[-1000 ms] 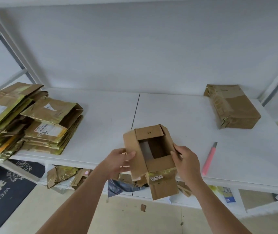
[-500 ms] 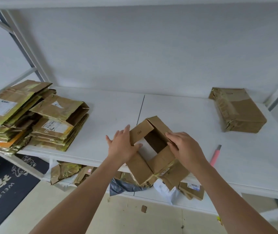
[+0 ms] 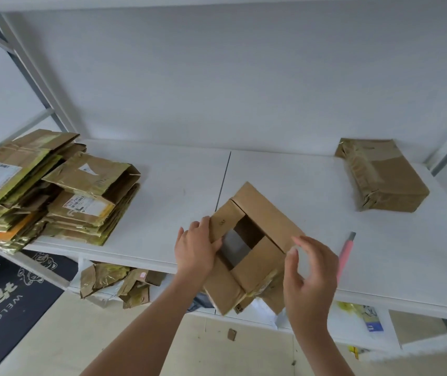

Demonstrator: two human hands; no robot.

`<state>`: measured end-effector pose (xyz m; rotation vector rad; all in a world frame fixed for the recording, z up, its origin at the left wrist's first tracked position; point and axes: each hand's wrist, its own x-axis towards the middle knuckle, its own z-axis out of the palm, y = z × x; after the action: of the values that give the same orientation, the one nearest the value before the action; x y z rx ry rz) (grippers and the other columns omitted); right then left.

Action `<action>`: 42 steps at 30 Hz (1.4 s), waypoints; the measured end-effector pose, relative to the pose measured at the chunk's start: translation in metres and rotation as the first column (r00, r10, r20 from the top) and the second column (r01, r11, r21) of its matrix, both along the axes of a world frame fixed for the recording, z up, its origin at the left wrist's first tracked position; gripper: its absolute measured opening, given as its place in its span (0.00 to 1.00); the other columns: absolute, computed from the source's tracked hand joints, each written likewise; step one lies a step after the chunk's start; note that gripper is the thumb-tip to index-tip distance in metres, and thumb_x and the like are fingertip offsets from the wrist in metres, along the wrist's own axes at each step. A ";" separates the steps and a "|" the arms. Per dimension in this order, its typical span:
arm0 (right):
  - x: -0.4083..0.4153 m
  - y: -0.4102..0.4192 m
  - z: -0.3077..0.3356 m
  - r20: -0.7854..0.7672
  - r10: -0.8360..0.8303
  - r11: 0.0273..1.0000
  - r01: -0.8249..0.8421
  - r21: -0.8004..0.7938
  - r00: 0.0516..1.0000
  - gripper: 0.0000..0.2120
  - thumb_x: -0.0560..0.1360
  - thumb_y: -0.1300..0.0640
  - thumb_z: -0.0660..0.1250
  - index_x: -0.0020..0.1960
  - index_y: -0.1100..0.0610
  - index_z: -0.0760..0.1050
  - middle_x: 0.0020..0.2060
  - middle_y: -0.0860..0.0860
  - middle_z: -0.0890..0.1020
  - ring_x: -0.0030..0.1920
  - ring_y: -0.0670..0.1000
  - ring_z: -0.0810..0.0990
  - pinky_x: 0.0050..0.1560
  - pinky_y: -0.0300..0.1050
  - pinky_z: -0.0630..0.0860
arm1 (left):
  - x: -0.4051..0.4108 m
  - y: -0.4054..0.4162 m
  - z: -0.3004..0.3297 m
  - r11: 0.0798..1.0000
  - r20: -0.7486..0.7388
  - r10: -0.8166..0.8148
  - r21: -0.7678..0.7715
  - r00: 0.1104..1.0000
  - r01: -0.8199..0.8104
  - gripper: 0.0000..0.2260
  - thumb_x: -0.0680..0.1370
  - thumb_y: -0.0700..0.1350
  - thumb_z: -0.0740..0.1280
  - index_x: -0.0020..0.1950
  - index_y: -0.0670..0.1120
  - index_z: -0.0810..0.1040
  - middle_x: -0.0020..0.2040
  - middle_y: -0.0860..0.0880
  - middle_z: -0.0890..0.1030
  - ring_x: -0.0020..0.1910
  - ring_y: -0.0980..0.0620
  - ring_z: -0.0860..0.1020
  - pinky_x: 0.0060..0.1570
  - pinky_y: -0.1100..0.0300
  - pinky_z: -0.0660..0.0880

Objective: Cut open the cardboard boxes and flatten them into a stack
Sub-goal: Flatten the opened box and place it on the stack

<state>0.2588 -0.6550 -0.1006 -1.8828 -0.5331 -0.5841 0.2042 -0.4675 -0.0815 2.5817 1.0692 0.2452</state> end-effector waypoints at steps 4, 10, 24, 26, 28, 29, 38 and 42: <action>-0.011 0.008 -0.002 -0.145 -0.071 0.995 0.060 -0.077 0.987 0.17 0.76 0.53 0.67 0.60 0.63 0.75 0.51 0.58 0.77 0.50 0.53 0.74 0.48 0.43 0.76 | -0.004 -0.006 -0.001 0.997 0.026 0.064 -0.054 0.998 -0.063 0.19 0.81 0.55 0.63 0.68 0.49 0.67 0.55 0.49 0.76 0.50 0.46 0.77 0.46 0.58 0.70; 0.007 0.027 -0.005 -0.422 -0.140 0.968 0.035 -0.247 0.896 0.43 0.67 0.45 0.78 0.74 0.56 0.60 0.61 0.60 0.72 0.56 0.57 0.74 0.52 0.57 0.79 | -0.006 -0.010 0.004 0.979 0.144 0.045 -0.205 0.989 -0.015 0.18 0.80 0.51 0.66 0.68 0.48 0.73 0.53 0.50 0.79 0.46 0.53 0.75 0.45 0.61 0.71; 0.028 0.033 0.039 -0.688 0.260 0.863 -0.482 -0.148 0.678 0.38 0.77 0.64 0.66 0.79 0.49 0.50 0.70 0.48 0.69 0.57 0.44 0.75 0.51 0.35 0.73 | -0.012 0.009 0.015 0.622 0.338 0.460 -0.783 0.821 -0.026 0.19 0.85 0.49 0.56 0.47 0.37 0.78 0.41 0.39 0.83 0.41 0.47 0.79 0.45 0.52 0.75; 0.035 0.027 0.049 -0.621 0.306 0.814 -0.536 -0.222 0.721 0.32 0.77 0.68 0.62 0.77 0.51 0.60 0.66 0.48 0.74 0.53 0.39 0.75 0.48 0.29 0.69 | -0.009 0.015 0.021 0.367 0.349 0.565 -0.918 0.748 0.151 0.13 0.85 0.44 0.56 0.54 0.38 0.77 0.49 0.40 0.83 0.48 0.44 0.80 0.54 0.49 0.76; 0.039 0.019 0.058 -0.534 0.376 0.766 -0.578 -0.280 0.757 0.31 0.75 0.71 0.58 0.74 0.50 0.66 0.60 0.44 0.76 0.38 0.35 0.75 0.40 0.27 0.68 | -0.011 0.025 0.027 0.110 0.336 0.663 -0.928 0.669 0.356 0.09 0.84 0.41 0.56 0.59 0.41 0.74 0.56 0.39 0.80 0.51 0.43 0.80 0.57 0.47 0.76; 0.041 0.014 0.062 -0.483 0.408 0.733 -0.593 -0.332 0.775 0.33 0.74 0.73 0.57 0.73 0.47 0.68 0.60 0.41 0.76 0.35 0.33 0.74 0.36 0.28 0.68 | -0.013 0.030 0.026 0.016 0.322 0.696 -0.901 0.642 0.434 0.11 0.83 0.40 0.55 0.61 0.42 0.74 0.58 0.38 0.80 0.52 0.41 0.80 0.57 0.47 0.77; 0.042 0.001 -0.006 -0.716 0.340 0.309 -0.791 -0.528 0.610 0.41 0.73 0.76 0.58 0.70 0.33 0.66 0.72 0.33 0.65 0.67 0.45 0.72 0.61 0.46 0.76 | -0.068 0.052 -0.025 -0.165 0.026 0.704 -0.966 0.709 0.199 0.29 0.77 0.59 0.59 0.60 0.34 0.77 0.56 0.32 0.81 0.57 0.34 0.78 0.61 0.43 0.73; 0.026 0.003 -0.026 -0.762 0.285 0.224 -0.814 -0.536 0.581 0.33 0.73 0.70 0.61 0.70 0.39 0.71 0.72 0.33 0.65 0.74 0.41 0.62 0.73 0.48 0.64 | -0.064 0.046 -0.052 0.141 -0.109 0.480 -0.970 0.871 -0.199 0.17 0.80 0.47 0.67 0.60 0.34 0.77 0.51 0.36 0.84 0.52 0.36 0.82 0.55 0.39 0.79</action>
<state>0.2844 -0.6521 -0.1268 -2.3675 -1.2708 0.9658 0.1399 -0.4214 -0.1332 1.0652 1.1571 -0.0557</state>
